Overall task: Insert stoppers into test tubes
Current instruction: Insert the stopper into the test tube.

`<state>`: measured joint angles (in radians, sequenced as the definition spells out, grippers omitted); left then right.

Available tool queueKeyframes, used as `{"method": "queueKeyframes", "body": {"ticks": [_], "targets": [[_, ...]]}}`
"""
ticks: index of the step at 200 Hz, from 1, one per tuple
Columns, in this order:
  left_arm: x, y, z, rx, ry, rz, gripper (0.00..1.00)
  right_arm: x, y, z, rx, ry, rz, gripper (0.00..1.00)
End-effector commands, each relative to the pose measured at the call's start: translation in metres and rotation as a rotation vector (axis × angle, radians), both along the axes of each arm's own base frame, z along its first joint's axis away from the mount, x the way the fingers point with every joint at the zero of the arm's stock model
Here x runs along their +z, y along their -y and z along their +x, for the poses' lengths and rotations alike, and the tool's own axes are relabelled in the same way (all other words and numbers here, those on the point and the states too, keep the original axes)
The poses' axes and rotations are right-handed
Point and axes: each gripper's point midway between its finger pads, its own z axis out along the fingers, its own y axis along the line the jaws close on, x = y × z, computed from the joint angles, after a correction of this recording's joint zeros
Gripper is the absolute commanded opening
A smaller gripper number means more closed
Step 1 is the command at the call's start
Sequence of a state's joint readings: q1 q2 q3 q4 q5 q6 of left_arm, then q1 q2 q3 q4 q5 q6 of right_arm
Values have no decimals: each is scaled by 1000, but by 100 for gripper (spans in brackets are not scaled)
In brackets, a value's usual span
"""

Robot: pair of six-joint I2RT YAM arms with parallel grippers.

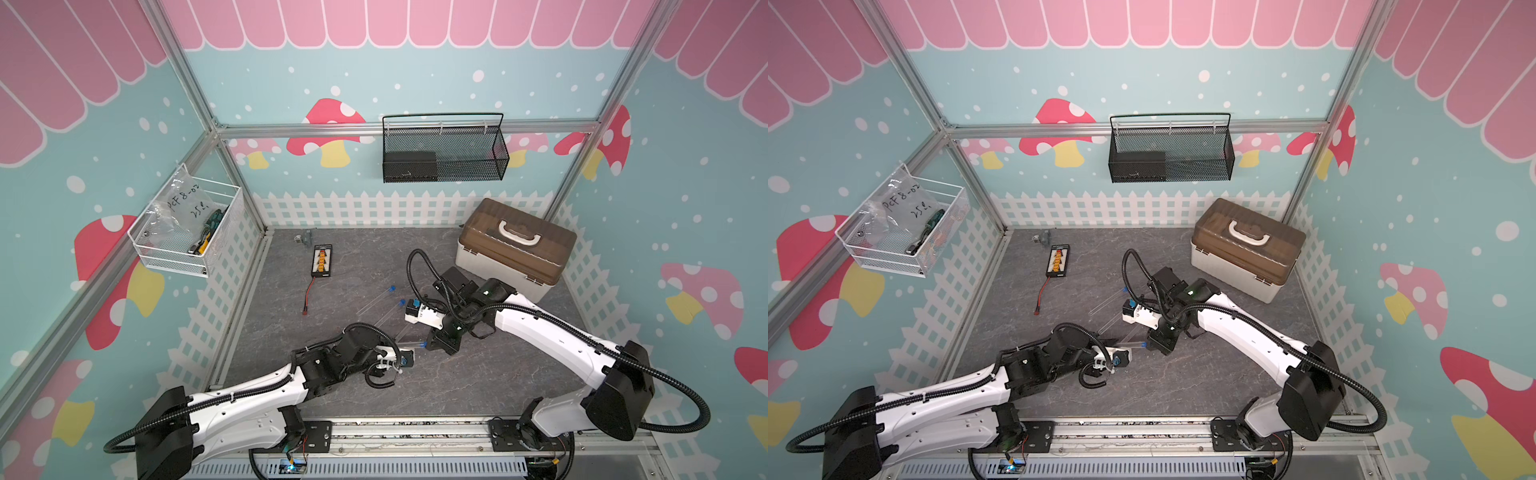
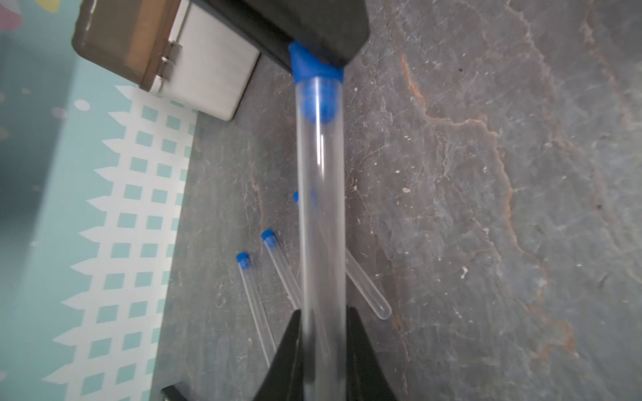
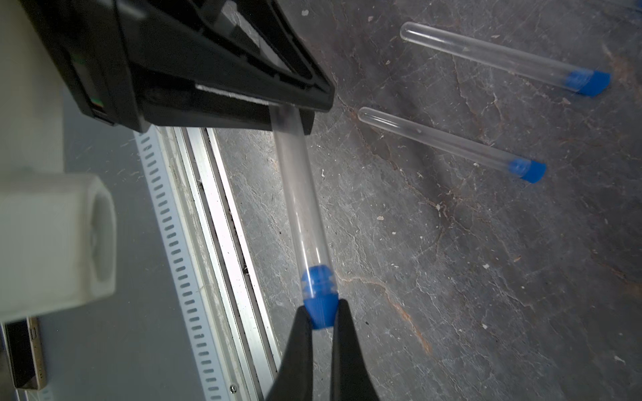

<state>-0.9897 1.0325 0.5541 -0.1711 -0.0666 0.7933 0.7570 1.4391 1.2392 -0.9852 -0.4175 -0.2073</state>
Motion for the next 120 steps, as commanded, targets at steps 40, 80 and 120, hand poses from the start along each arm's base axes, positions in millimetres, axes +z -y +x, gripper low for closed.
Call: {"method": "queueKeyframes", "body": {"ticks": [40, 80, 120], "targets": [[71, 69, -68, -394, -115, -328, 0, 104, -76, 54, 84, 478, 476, 23], [37, 40, -25, -52, -175, -182, 0, 108, -4, 54, -51, 565, 368, 36], [22, 31, -25, 52, -296, -154, 0, 125, 69, 67, -361, 700, 316, 48]]}}
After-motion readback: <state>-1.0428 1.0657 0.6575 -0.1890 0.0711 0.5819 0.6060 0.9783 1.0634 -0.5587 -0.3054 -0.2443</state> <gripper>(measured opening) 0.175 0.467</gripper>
